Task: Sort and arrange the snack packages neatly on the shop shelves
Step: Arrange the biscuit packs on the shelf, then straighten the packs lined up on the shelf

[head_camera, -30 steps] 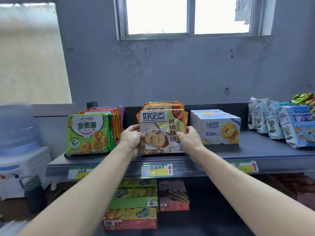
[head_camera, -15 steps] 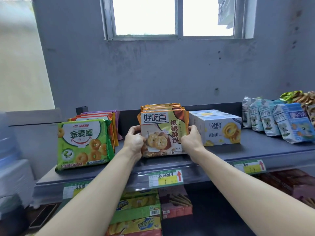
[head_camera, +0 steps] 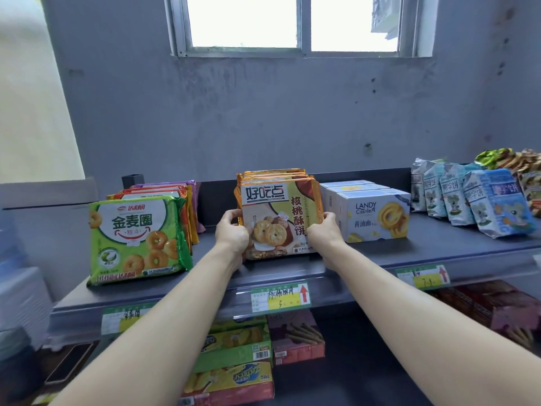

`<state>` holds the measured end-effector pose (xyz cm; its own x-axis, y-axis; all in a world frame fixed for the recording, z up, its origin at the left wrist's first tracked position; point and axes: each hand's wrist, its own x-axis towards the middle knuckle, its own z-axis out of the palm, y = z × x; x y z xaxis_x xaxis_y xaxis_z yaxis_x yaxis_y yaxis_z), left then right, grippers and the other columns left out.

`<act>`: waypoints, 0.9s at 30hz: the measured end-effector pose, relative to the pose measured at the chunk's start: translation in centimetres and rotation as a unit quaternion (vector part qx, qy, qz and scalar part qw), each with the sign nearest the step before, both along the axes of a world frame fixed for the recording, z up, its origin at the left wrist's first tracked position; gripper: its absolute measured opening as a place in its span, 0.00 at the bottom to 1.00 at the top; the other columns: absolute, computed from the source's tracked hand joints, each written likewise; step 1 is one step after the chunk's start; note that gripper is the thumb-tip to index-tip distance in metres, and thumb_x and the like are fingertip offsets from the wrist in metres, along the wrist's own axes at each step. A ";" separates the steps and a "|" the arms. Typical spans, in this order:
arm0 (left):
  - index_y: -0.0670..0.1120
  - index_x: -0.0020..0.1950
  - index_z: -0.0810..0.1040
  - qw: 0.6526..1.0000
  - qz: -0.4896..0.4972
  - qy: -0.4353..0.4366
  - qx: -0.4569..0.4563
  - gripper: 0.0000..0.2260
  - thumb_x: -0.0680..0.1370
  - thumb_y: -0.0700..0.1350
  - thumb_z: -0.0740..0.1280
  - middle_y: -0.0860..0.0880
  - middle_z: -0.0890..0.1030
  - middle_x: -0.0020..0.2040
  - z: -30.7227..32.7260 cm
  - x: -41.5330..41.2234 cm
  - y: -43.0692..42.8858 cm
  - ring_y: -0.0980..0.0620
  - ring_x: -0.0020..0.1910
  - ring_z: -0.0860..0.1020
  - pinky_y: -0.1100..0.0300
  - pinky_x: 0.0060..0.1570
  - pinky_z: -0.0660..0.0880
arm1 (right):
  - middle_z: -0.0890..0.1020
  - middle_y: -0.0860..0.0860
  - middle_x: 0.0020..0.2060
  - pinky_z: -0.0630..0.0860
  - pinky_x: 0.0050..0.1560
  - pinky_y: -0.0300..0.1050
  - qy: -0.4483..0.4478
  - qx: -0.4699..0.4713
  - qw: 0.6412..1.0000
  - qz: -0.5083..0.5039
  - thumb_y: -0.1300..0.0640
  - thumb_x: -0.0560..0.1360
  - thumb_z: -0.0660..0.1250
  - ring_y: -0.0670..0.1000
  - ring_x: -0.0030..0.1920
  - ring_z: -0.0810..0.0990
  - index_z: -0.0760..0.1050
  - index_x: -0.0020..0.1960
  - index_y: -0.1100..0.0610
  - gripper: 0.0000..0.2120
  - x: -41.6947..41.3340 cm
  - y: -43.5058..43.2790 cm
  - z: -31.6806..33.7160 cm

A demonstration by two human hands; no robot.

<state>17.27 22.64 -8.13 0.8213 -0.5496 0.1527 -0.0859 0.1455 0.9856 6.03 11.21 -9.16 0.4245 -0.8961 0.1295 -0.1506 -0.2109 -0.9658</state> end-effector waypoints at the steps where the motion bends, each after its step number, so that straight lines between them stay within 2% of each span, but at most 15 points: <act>1: 0.47 0.57 0.70 1.000 -0.004 0.006 0.000 0.09 0.79 0.36 0.63 0.39 0.80 0.53 0.0 0.0 0.1 0.46 0.40 0.79 0.60 0.25 0.77 | 0.74 0.55 0.55 0.71 0.40 0.43 -0.001 0.017 1.000 0.010 0.66 0.75 0.56 0.50 0.44 0.73 0.56 0.72 0.57 0.26 -0.1 0.0 0.0; 3: 0.46 0.59 0.70 1.000 -0.017 0.021 -0.004 0.11 0.79 0.34 0.62 0.42 0.81 0.49 0.1 0.0 0.4 0.45 0.41 0.80 0.54 0.34 0.80 | 0.74 0.53 0.54 0.69 0.46 0.44 -0.006 0.036 0.999 0.026 0.66 0.75 0.58 0.48 0.44 0.72 0.59 0.70 0.57 0.24 -0.1 -0.2 -0.1; 5: 0.44 0.64 0.70 0.999 -0.029 0.021 -0.002 0.15 0.78 0.33 0.61 0.44 0.80 0.45 0.0 0.0 0.7 0.45 0.42 0.80 0.49 0.42 0.80 | 0.75 0.53 0.52 0.68 0.46 0.44 -0.016 0.044 0.998 0.033 0.66 0.75 0.59 0.47 0.42 0.72 0.62 0.68 0.57 0.22 -0.1 -0.2 -0.1; 7: 0.44 0.68 0.68 0.999 -0.038 0.006 0.012 0.20 0.78 0.31 0.61 0.43 0.80 0.48 0.0 0.1 0.9 0.44 0.44 0.80 0.50 0.42 0.80 | 0.75 0.52 0.50 0.69 0.46 0.44 -0.022 0.036 0.999 0.026 0.66 0.75 0.60 0.48 0.44 0.73 0.63 0.67 0.57 0.22 -0.1 -0.1 -0.2; 9: 0.44 0.71 0.65 0.999 -0.034 -0.002 0.027 0.24 0.77 0.29 0.60 0.42 0.79 0.50 0.0 0.1 1.1 0.45 0.42 0.80 0.50 0.40 0.80 | 0.75 0.54 0.54 0.73 0.50 0.48 -0.006 0.001 1.000 0.002 0.66 0.74 0.60 0.53 0.51 0.75 0.63 0.69 0.59 0.24 -0.1 0.1 -0.2; 11: 0.43 0.72 0.64 0.999 -0.008 -0.009 0.037 0.26 0.76 0.27 0.57 0.43 0.79 0.47 0.0 0.1 1.2 0.47 0.40 0.79 0.49 0.42 0.80 | 0.72 0.57 0.63 0.73 0.60 0.53 0.020 -0.058 0.997 -0.041 0.67 0.74 0.59 0.57 0.62 0.72 0.61 0.71 0.60 0.26 -0.4 0.6 -0.1; 12: 0.41 0.72 0.65 0.999 0.011 -0.013 0.037 0.25 0.76 0.27 0.57 0.45 0.77 0.44 0.0 0.0 1.2 0.50 0.37 0.77 0.53 0.40 0.81 | 0.70 0.57 0.65 0.70 0.64 0.53 0.025 -0.095 0.993 -0.062 0.67 0.74 0.59 0.58 0.65 0.70 0.60 0.71 0.60 0.26 -0.6 0.9 0.0; 14: 0.39 0.69 0.68 0.997 0.058 -0.040 0.036 0.21 0.76 0.27 0.57 0.49 0.73 0.41 0.1 -0.6 1.4 0.57 0.32 0.72 0.70 0.25 0.74 | 0.69 0.57 0.66 0.67 0.67 0.51 0.013 -0.165 0.983 -0.083 0.67 0.74 0.58 0.57 0.66 0.68 0.62 0.71 0.61 0.25 -1.0 1.9 0.2; 15: 0.38 0.66 0.70 0.994 0.083 -0.055 0.034 0.19 0.77 0.28 0.57 0.49 0.72 0.41 0.2 -0.9 1.6 0.59 0.32 0.70 0.75 0.20 0.68 | 0.70 0.56 0.65 0.66 0.67 0.49 -0.001 -0.193 0.978 -0.083 0.67 0.74 0.58 0.56 0.65 0.68 0.64 0.70 0.61 0.24 -1.3 2.6 0.3; 17: 0.39 0.63 0.73 0.990 0.115 -0.081 0.023 0.17 0.77 0.28 0.57 0.48 0.73 0.46 0.3 -2.0 2.2 0.60 0.34 0.70 0.77 0.19 0.65 | 0.73 0.55 0.64 0.66 0.62 0.40 -0.032 -0.235 0.969 -0.075 0.67 0.75 0.58 0.53 0.63 0.70 0.68 0.67 0.60 0.20 -2.1 4.0 0.3; 19: 0.41 0.59 0.75 0.986 0.130 -0.105 0.016 0.15 0.76 0.30 0.57 0.47 0.74 0.50 0.4 -3.7 2.9 0.57 0.39 0.73 0.74 0.27 0.71 | 0.75 0.53 0.61 0.64 0.56 0.34 -0.061 -0.267 0.960 -0.062 0.66 0.76 0.59 0.50 0.61 0.73 0.71 0.64 0.59 0.17 -3.3 5.3 0.0; 21: 0.43 0.54 0.75 0.986 0.121 -0.116 0.009 0.14 0.75 0.29 0.57 0.47 0.76 0.49 0.1 -5.8 3.4 0.51 0.46 0.76 0.64 0.40 0.78 | 0.78 0.53 0.57 0.68 0.55 0.33 -0.083 -0.295 0.951 -0.039 0.66 0.76 0.60 0.49 0.57 0.75 0.74 0.61 0.60 0.14 -5.1 6.2 -0.6; 24: 0.46 0.46 0.76 0.988 0.085 -0.130 0.004 0.14 0.74 0.29 0.57 0.49 0.77 0.43 -0.9 -9.7 3.8 0.51 0.45 0.76 0.64 0.41 0.75 | 0.81 0.50 0.47 0.72 0.51 0.32 -0.089 -0.308 0.947 0.004 0.67 0.75 0.60 0.47 0.48 0.78 0.78 0.53 0.59 0.11 -8.4 6.6 -2.1; 26: 0.47 0.43 0.76 0.992 0.029 -0.124 0.016 0.15 0.74 0.29 0.57 0.48 0.78 0.43 -2.1 -12.4 3.9 0.51 0.44 0.77 0.61 0.45 0.76 | 0.81 0.48 0.39 0.74 0.45 0.31 -0.072 -0.285 0.955 0.043 0.70 0.73 0.58 0.48 0.42 0.79 0.79 0.45 0.57 0.14 -10.9 6.3 -3.7; 27: 0.47 0.44 0.76 0.993 -0.007 -0.117 0.028 0.14 0.74 0.29 0.57 0.48 0.78 0.43 -3.0 -13.7 4.0 0.51 0.43 0.78 0.60 0.46 0.77 | 0.81 0.49 0.36 0.76 0.44 0.34 -0.062 -0.261 0.961 0.071 0.71 0.71 0.56 0.49 0.40 0.80 0.79 0.41 0.56 0.16 -12.1 5.9 -4.5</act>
<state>3.56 26.65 -11.12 0.7593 -0.5738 0.3070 -0.3116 0.0936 0.9456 -6.12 17.14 -13.70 0.4903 -0.6298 0.6025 0.0244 -0.6811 -0.7318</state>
